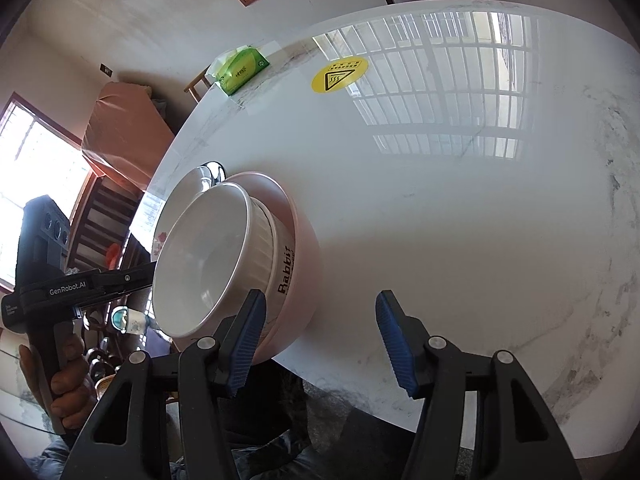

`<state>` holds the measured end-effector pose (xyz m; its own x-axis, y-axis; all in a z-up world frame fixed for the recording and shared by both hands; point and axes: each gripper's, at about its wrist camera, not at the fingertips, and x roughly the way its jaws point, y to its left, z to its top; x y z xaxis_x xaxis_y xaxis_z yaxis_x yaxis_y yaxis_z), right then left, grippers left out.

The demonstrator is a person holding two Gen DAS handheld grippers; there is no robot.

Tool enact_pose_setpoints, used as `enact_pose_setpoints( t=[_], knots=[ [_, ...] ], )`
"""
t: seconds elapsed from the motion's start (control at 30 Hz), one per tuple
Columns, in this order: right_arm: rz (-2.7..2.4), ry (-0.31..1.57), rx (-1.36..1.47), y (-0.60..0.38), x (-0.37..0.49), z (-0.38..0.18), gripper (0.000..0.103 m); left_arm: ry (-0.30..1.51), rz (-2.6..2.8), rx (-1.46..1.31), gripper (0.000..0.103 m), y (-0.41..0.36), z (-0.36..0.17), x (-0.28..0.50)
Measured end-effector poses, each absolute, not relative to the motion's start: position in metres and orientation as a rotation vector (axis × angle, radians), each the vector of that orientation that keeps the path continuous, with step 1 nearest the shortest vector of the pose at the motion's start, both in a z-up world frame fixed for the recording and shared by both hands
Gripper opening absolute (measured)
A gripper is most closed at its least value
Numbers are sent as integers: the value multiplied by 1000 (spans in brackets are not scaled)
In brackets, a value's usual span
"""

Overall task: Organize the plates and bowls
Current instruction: 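Move the right gripper to the rim of the nested bowl stack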

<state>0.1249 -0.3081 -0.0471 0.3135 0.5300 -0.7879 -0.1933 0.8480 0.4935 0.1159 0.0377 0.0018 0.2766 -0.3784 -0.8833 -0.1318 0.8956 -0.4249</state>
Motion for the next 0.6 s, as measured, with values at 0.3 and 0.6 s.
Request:
enact_pose_setpoints(
  t=[0.3,0.6],
  knots=[
    [487,1192,298,-302,137,-50,51,1321,-159,-483,20,36,-14,120],
    [466,1240,205,-291,147,-49,42,1328,-130,-446,20,29,-15,123]
  ],
)
